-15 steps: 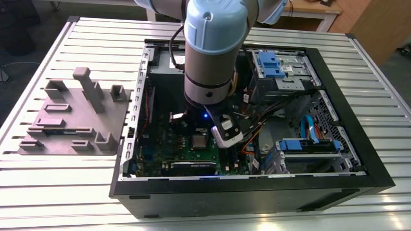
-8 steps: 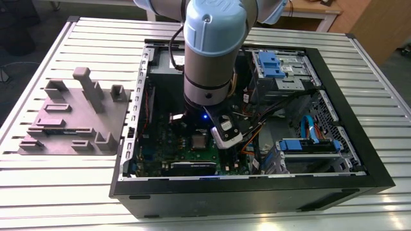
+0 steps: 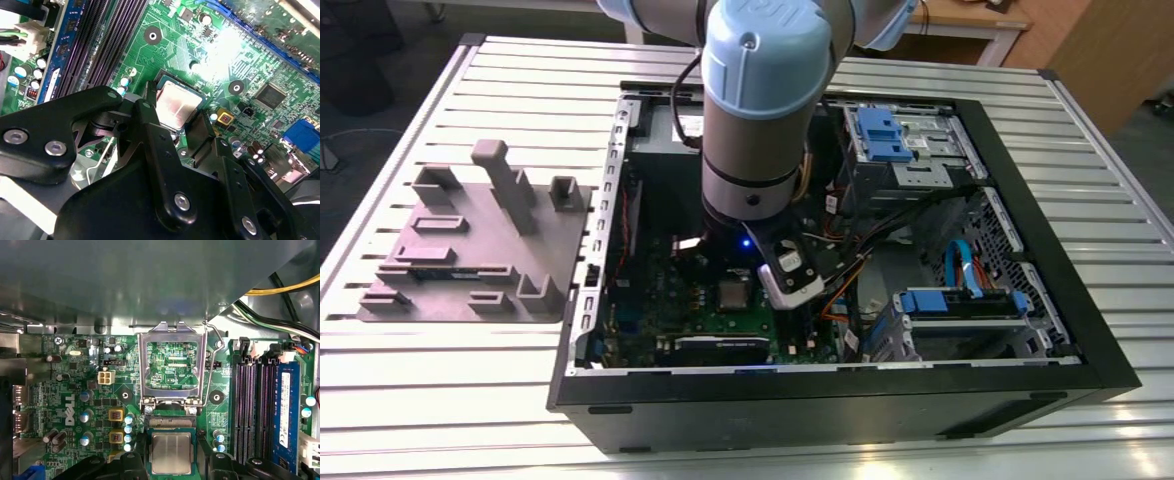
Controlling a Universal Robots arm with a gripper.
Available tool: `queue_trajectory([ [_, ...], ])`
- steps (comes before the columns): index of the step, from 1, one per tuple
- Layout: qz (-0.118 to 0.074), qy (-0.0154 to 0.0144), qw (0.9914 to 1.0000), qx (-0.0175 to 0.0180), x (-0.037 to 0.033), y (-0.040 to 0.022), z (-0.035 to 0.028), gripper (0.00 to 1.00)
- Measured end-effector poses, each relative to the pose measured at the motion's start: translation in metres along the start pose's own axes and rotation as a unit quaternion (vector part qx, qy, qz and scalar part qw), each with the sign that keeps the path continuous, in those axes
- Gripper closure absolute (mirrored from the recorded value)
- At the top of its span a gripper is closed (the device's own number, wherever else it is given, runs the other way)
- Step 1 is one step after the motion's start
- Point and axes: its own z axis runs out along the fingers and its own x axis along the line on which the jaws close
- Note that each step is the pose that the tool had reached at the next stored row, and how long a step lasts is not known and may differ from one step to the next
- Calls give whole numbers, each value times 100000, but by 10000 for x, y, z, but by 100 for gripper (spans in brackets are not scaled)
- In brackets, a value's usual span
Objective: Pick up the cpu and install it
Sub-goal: 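Place the cpu into insertion slot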
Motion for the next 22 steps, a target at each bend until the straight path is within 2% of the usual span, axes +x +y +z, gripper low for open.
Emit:
queue_trajectory([
  [4,-3,0,100000,-3,1,18,13,53],
  [9,-2,31,100000,62,2,18,46,53],
  [16,3,12,100000,-4,2,20,57,52],
  [17,-4,-58,100000,-68,0,22,62,46],
  [18,-4,-56,100000,-86,0,23,67,46],
  [19,-2,-33,100000,-64,0,22,66,40],
  [22,-3,8,100000,-3,2,19,44,40],
])
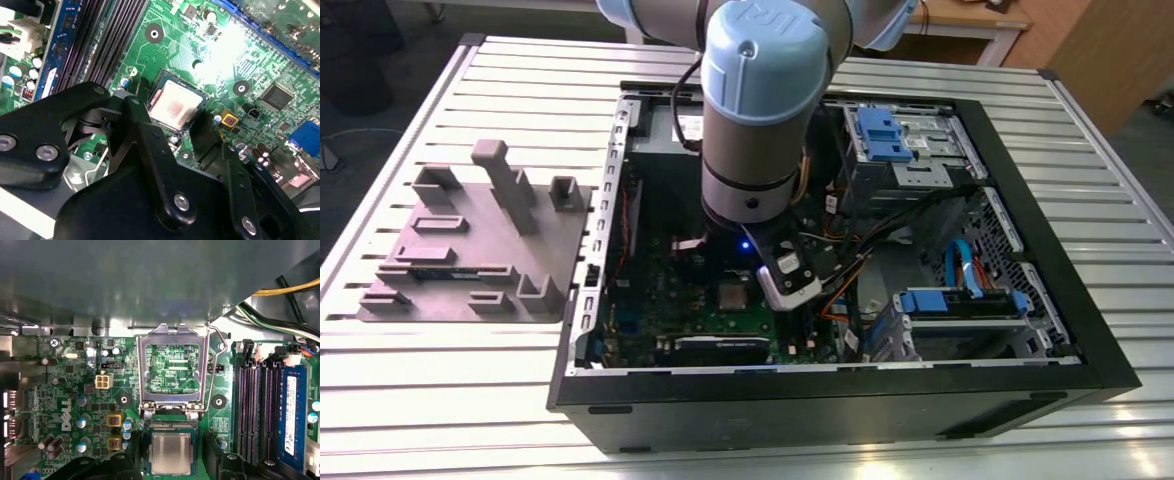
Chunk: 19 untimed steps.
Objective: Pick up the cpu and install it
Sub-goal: 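Place the cpu into insertion slot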
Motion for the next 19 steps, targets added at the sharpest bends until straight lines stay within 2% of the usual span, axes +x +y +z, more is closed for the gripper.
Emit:
queue_trajectory([
  [9,-1,67,100000,-15,1,-2,-216,41],
  [10,-2,67,100000,-26,1,-2,-217,48],
  [11,-3,68,100000,-25,1,-2,-217,48],
  [13,-2,72,100000,-20,1,-2,-217,60],
  [15,-8,73,100000,-18,1,-9,-215,60],
  [16,-12,75,100000,-14,1,-17,-215,66],
  [19,0,72,100000,12,2,-29,-214,66],
])
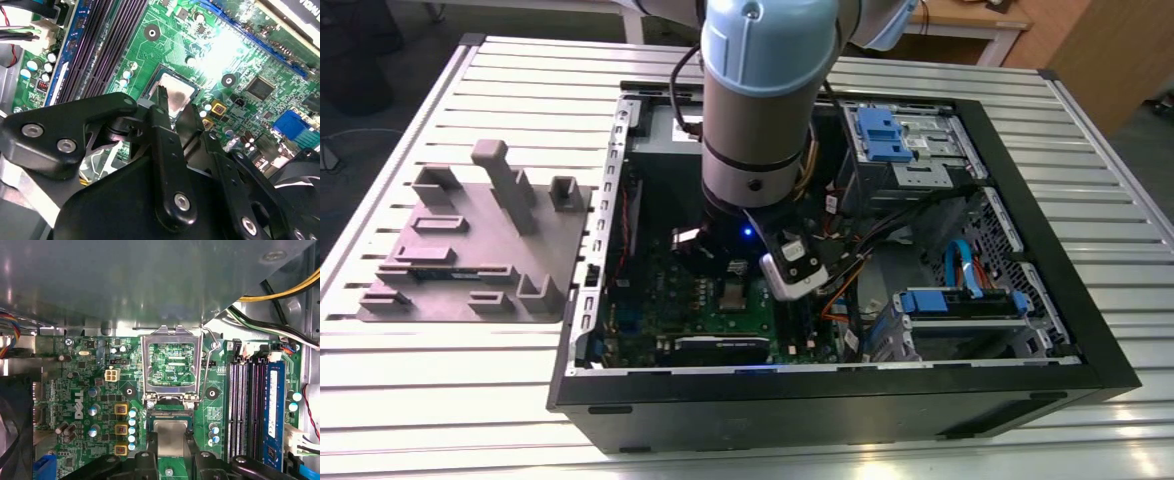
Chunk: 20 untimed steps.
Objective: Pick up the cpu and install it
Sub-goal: 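Place the cpu into insertion slot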
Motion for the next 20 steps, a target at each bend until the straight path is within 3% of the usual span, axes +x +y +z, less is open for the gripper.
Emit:
queue_trajectory([
  [4,-9,-4,100000,9,-1,-1,11,65],
  [5,-9,0,100000,18,-1,-1,15,59],
  [14,-8,-12,100000,19,-2,0,59,57],
  [15,-9,-17,100000,9,-2,0,63,51],
  [20,-11,-14,100000,18,-8,0,102,51],
])
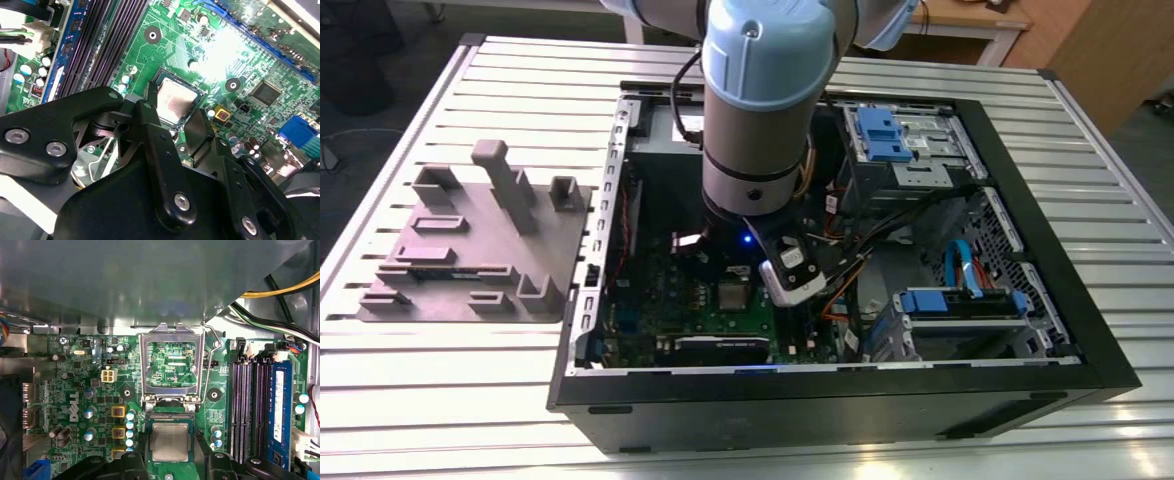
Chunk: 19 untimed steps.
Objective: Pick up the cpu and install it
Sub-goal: 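Place the cpu into insertion slot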
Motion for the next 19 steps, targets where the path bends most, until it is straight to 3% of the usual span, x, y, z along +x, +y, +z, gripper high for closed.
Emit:
queue_trajectory([
  [8,1,2,100000,1,-1,0,19,51],
  [10,1,-7,100000,-15,-1,0,24,50],
  [11,2,-7,100000,-18,-1,1,29,44],
  [15,0,-1,100000,-4,-1,1,51,44],
  [19,2,14,100000,30,-1,0,75,52],
])
